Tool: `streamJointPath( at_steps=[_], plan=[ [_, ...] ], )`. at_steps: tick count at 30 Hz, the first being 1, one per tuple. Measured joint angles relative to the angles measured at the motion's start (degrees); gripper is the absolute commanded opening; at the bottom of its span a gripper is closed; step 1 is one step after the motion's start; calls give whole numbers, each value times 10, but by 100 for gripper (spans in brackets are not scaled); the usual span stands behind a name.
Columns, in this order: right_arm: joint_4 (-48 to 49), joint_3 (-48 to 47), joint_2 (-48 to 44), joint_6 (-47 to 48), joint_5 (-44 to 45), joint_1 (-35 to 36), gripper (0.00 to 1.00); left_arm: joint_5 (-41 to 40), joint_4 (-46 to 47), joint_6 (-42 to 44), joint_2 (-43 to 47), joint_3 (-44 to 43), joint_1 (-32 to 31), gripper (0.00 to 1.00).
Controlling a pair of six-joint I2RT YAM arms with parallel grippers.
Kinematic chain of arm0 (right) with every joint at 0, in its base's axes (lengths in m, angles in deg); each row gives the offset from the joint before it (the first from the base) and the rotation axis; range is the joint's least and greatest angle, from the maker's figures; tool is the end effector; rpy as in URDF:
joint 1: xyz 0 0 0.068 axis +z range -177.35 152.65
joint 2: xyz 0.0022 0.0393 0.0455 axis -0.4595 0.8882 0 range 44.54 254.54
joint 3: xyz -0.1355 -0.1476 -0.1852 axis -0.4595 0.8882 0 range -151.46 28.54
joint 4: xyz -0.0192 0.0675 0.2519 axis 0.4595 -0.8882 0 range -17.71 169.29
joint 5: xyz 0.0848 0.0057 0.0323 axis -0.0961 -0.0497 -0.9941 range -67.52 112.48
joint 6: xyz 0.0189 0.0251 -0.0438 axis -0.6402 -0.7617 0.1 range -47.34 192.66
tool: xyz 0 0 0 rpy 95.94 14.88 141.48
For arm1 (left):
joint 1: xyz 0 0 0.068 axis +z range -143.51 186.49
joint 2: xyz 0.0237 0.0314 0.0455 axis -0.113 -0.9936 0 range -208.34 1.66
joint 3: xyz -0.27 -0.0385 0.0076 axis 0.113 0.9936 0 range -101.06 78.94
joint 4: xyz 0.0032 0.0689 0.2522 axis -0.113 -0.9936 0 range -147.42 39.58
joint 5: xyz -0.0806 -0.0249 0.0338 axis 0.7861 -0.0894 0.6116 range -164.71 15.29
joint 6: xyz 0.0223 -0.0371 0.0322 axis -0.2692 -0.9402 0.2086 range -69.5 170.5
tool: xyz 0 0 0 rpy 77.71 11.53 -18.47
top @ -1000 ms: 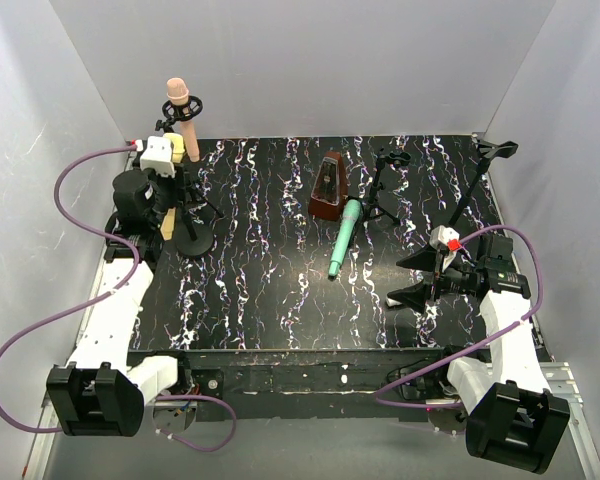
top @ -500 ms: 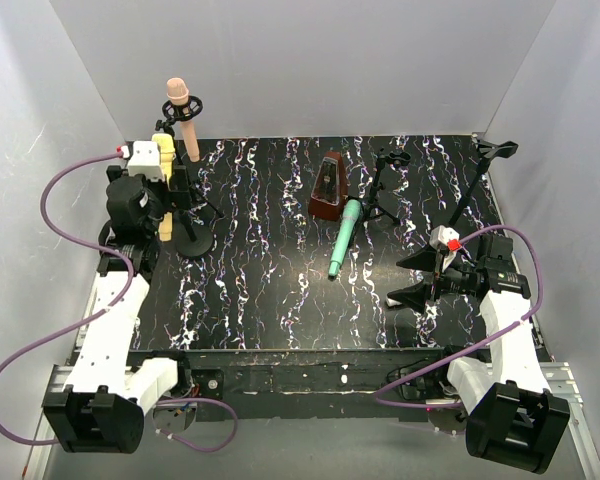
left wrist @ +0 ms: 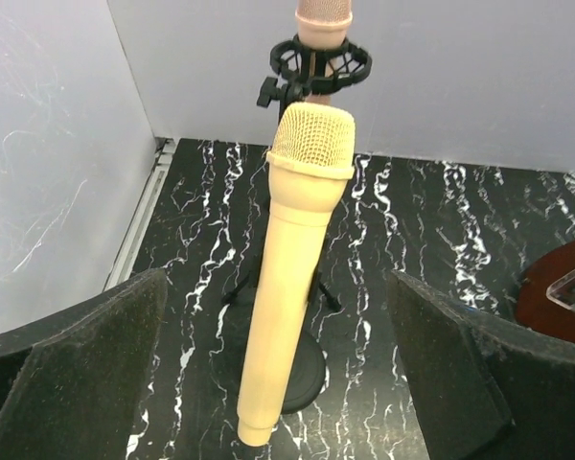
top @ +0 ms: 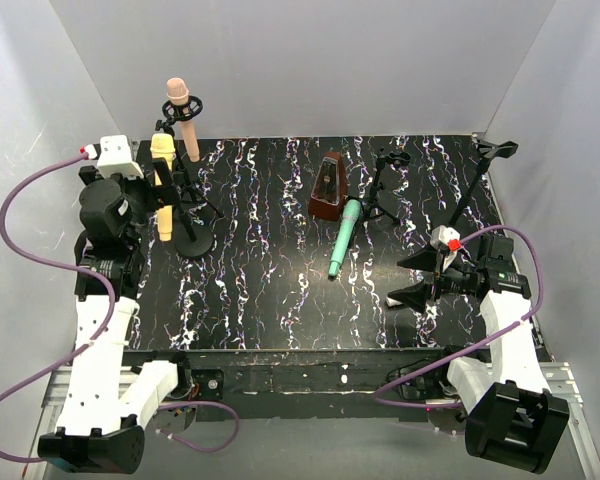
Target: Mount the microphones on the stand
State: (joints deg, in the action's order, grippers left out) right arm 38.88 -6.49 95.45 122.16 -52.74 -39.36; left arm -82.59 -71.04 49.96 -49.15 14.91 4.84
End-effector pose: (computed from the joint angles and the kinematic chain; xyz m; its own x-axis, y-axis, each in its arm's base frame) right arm 0.1556 0.0020 0.2400 -0.1697 -0.1622 -0.9721 -0.9251 0.3662 0.1004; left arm 0.1863 -0.0004 0.4184 -0.1277 -0.0057 -0.9918 -0.1085 0.9941 0.0083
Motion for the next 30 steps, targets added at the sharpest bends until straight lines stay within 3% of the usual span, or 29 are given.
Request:
streamJointPath(
  at_steps=[11,30],
  plan=[
    [0,0,0,0,0,-7,98,51,-34,-59,10,-55,-12,98],
    [0,0,-3,0,0,-12,98,352,-3,-160,-11,-60,-54,98]
  ],
)
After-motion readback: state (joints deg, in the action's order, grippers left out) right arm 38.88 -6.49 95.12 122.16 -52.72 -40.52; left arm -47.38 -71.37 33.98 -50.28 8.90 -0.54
